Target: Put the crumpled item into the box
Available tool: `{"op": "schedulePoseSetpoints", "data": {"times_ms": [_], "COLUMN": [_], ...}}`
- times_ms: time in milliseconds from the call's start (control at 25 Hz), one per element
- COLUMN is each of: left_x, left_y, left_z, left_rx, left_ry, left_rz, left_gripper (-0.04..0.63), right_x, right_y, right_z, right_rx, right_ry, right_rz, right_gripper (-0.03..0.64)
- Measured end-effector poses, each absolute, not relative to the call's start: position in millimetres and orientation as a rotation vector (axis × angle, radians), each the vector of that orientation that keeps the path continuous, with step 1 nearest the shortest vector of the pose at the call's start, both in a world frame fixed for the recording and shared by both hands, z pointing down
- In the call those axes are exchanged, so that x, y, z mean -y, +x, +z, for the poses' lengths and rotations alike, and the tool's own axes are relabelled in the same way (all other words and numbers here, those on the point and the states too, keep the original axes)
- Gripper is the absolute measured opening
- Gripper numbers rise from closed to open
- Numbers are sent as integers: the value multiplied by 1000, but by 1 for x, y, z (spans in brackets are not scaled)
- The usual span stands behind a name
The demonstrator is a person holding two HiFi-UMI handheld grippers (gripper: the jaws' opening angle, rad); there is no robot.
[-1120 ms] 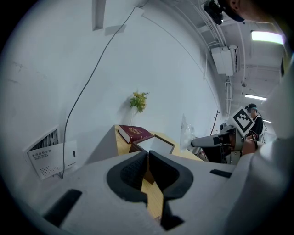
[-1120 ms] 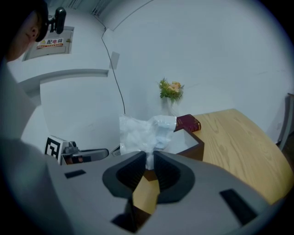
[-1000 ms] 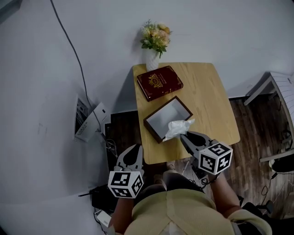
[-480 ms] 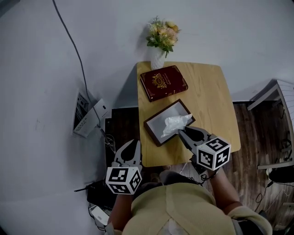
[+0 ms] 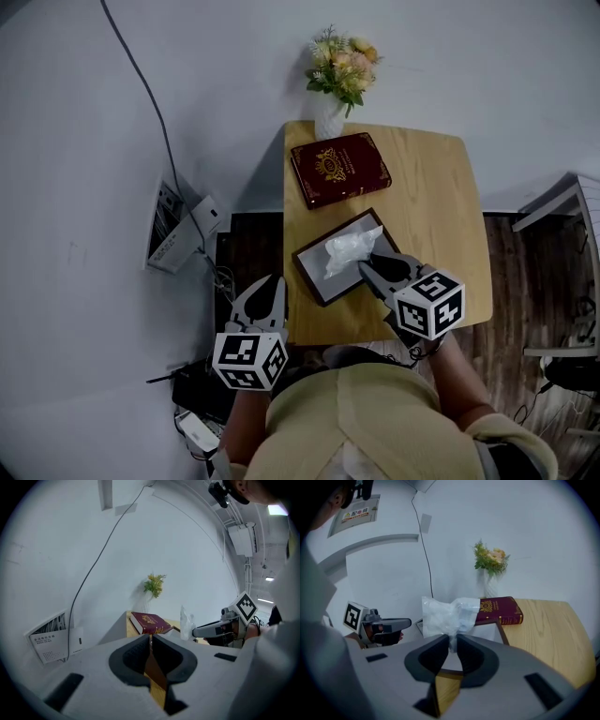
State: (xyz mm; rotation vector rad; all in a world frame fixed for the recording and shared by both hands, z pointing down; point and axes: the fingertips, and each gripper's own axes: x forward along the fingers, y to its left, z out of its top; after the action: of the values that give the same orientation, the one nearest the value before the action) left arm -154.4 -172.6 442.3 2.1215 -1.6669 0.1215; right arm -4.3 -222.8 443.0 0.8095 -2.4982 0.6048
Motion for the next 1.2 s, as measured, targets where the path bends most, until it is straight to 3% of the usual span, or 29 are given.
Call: {"op": "schedulePoseSetpoints", "data": {"times_ms": [1200], "left_x": [180], "left_y": [-172], "left_z": [452], "left_rx": [1770], "left_ry": [2003], "left_rz": [135], "left_gripper": [34], "right_x": [236], "right_y": [-31], "right_z": [484], "right_rx": [2262], "right_ry": [335], "right_rz": [148], "right_gripper": [69]}}
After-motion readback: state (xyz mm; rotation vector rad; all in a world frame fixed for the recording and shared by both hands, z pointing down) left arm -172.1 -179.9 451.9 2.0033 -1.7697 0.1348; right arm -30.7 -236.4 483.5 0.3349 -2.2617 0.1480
